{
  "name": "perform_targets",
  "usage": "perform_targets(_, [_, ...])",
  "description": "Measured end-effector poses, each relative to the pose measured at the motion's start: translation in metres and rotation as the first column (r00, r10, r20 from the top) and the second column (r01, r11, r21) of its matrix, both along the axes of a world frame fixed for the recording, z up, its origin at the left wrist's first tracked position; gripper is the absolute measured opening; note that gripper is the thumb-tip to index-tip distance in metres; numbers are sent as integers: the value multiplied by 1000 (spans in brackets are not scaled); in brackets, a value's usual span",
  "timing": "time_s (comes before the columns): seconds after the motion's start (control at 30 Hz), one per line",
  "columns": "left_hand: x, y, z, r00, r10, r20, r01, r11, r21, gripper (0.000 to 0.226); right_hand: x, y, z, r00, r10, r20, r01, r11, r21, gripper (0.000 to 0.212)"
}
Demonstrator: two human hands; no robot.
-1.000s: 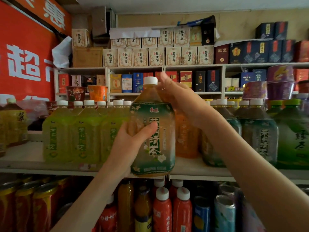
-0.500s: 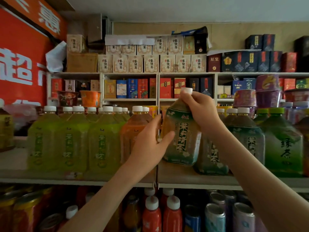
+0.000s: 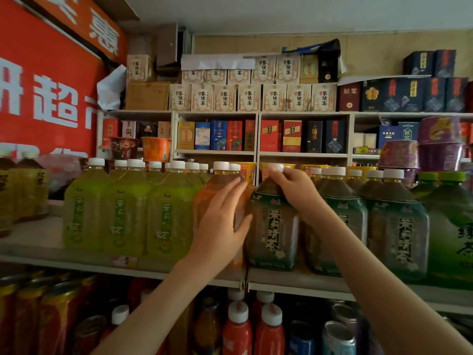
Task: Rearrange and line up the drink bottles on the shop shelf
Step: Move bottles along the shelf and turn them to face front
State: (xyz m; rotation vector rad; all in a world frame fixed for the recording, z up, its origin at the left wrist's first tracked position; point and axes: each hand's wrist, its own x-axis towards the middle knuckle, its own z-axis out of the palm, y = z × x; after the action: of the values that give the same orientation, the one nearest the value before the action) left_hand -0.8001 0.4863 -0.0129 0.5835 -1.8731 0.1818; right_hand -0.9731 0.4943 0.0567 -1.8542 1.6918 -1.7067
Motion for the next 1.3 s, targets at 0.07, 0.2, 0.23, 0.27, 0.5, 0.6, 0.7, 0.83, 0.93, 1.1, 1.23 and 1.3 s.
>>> perform_targets(0.07, [-4, -3, -2, 998, 63, 23, -62, 998, -20, 67, 0, 2, 4, 999, -5, -32, 7, 999, 42, 29])
perform_targets(0.2, [-13, -7, -8, 978, 196, 69, -194, 981, -30, 72, 0, 1, 5, 995, -39, -90, 45, 996, 73, 23])
perform_targets(0.23, [-14, -8, -10, 972, 218, 88, -215, 976, -40, 70, 1, 0, 4, 993, -53, -104, 60, 996, 64, 21])
perform_targets(0.27, [-14, -8, -11, 966, 231, 113, -227, 972, -54, 68, 1, 1, 2, 992, -66, -110, 72, 996, 52, 20])
perform_targets(0.5, [-10, -12, -19, 991, 111, 79, -106, 993, -53, 54, 18, 11, -28, 956, -215, -201, 170, 961, -219, 68])
perform_targets(0.6, [-4, -9, -21, 999, 49, 2, -49, 999, -23, 55, 36, 20, -39, 912, -324, -252, 202, 888, -413, 71])
perform_targets(0.7, [12, -7, -29, 994, 89, -56, -89, 996, 3, 52, 59, 27, -52, 933, -259, -248, 121, 878, -463, 66])
perform_targets(0.83, [42, -12, -41, 988, 126, -88, -123, 992, 35, 49, 96, 30, -72, 948, -155, -280, -4, 869, -495, 57])
perform_targets(0.93, [70, -24, -48, 980, 183, -77, -180, 983, 41, 53, 127, 25, -83, 940, -67, -334, -124, 845, -521, 53])
perform_targets(1.1, [130, -49, -53, 963, 268, -41, -263, 960, 95, 62, 182, -1, -98, 929, -23, -369, -148, 891, -429, 58])
perform_targets(1.23, [181, -75, -43, 950, 303, -71, -296, 951, 91, 68, 216, -27, -97, 951, -105, -290, -26, 909, -415, 65])
perform_targets(1.3, [201, -88, -39, 948, 307, -82, -300, 950, 89, 71, 227, -38, -97, 952, -152, -265, 25, 904, -426, 66])
